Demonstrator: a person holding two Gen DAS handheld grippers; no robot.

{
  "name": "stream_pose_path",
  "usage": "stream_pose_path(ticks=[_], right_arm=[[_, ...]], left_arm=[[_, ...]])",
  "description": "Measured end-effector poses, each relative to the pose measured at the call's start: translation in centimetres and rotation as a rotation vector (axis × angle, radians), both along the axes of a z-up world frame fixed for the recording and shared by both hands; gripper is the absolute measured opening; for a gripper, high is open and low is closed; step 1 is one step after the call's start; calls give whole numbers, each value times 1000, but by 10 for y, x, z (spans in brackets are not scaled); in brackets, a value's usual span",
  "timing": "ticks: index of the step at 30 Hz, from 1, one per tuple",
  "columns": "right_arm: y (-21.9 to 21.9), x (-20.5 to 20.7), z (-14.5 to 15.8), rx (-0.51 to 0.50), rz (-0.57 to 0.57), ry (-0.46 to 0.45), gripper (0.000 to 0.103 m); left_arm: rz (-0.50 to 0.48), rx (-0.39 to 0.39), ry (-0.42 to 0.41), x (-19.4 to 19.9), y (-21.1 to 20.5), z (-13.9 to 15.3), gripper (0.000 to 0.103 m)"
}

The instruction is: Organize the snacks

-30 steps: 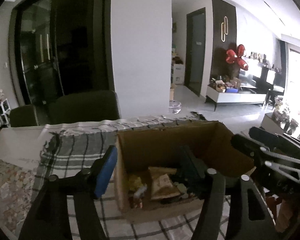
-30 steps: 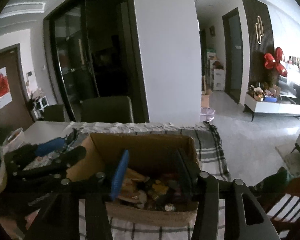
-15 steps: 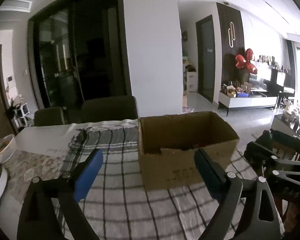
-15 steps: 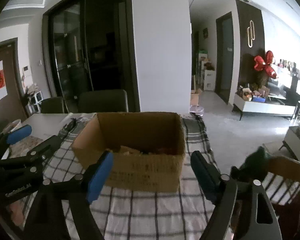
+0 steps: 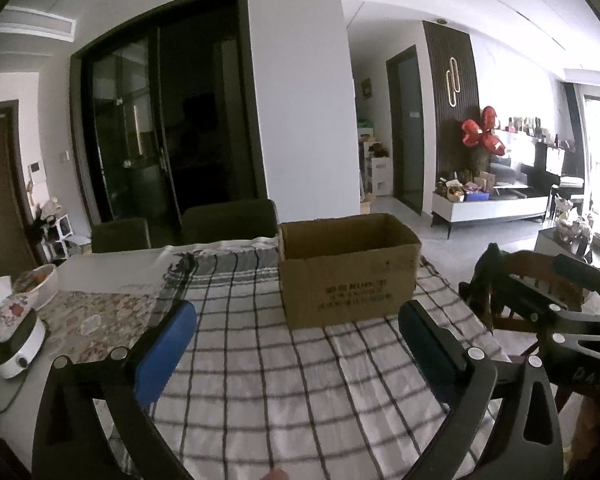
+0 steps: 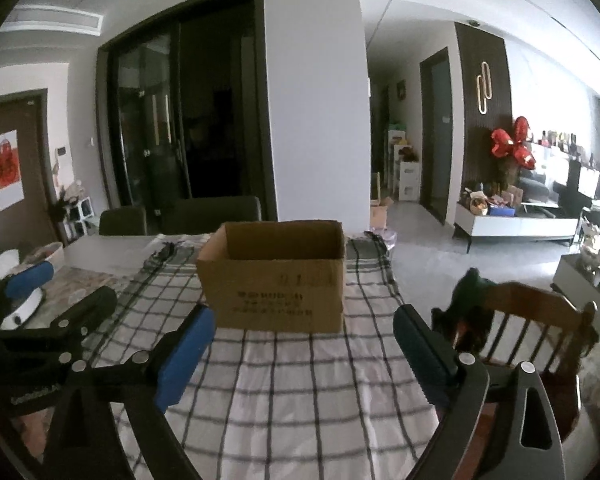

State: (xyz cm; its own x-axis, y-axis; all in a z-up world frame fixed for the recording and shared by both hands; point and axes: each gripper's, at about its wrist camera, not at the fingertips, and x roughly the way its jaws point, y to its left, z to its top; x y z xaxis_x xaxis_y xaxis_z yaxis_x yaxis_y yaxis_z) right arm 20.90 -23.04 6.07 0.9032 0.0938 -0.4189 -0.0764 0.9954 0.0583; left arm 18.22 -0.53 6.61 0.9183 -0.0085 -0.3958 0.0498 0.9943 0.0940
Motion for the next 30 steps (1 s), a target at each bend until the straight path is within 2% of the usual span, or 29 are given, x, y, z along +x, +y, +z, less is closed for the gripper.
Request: stream_pose_path(ticks=[5,12,20,30], right_arm=[[-2,-38,0,-5,-6,-3,92],[1,-74,-4,-3,1,-1,92],[3,-93,-4,4,4,-3,92],[5,-107,-4,12,17,-7,92]], left_arm=[[14,16,-4,-37,0,-2,103],[25,16,14,-66,5,-4,103],[18,-34,18,-86,11,0,103],[36,-23,-8,-104,13,0,103]])
